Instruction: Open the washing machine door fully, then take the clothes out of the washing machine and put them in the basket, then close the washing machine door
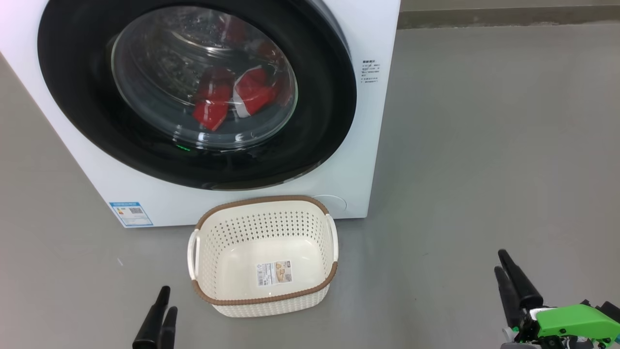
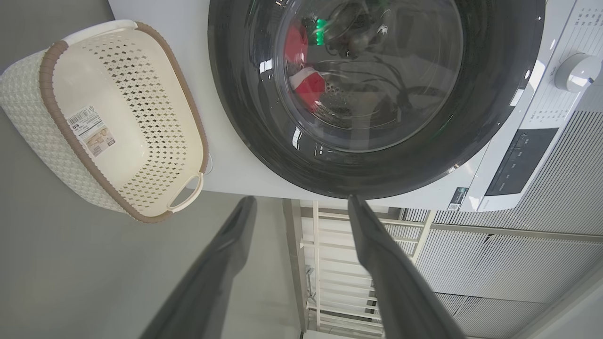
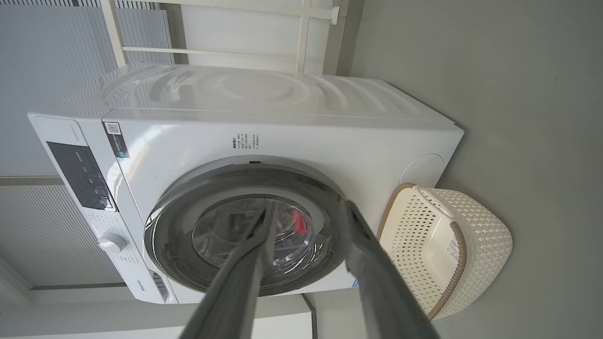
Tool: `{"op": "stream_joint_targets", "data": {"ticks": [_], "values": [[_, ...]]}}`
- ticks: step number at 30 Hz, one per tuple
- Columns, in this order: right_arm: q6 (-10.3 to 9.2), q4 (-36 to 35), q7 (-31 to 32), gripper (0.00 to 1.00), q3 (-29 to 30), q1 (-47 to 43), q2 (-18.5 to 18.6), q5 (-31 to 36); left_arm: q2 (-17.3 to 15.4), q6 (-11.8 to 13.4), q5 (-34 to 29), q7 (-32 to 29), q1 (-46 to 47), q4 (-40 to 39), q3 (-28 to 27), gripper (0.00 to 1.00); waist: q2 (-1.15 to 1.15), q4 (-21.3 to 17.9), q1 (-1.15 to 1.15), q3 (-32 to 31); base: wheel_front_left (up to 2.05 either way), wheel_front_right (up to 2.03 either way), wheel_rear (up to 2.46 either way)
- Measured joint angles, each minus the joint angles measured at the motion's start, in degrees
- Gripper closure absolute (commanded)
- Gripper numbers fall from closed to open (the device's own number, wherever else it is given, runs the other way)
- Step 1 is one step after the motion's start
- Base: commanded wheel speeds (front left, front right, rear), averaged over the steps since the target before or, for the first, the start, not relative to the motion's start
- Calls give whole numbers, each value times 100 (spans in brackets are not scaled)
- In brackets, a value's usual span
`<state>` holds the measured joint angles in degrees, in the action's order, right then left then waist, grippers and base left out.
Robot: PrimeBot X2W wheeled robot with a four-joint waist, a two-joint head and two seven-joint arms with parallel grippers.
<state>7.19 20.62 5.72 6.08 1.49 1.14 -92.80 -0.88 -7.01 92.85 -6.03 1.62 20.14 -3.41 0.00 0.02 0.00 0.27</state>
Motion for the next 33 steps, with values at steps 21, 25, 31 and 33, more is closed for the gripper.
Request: {"op": "stream_joint_targets", "data": {"ticks": [21,25,31,33], "values": [[1,250,-328,0,-464,401,13,447,-98,0,-365,343,237,68,374,0,0,-17,1,1,0,0,0],[1,289,-385,0,-487,475,14,733,-116,0,-631,419,303,75,389,0,0,-23,1,-1,0,0,0],[1,335,-483,0,-519,575,19,1202,-115,1,-1138,516,348,46,392,0,0,-33,1,-2,0,0,0],[1,337,-530,0,-539,593,20,1308,-116,7,-1334,545,350,36,404,0,0,-36,1,-4,0,0,0]]}}
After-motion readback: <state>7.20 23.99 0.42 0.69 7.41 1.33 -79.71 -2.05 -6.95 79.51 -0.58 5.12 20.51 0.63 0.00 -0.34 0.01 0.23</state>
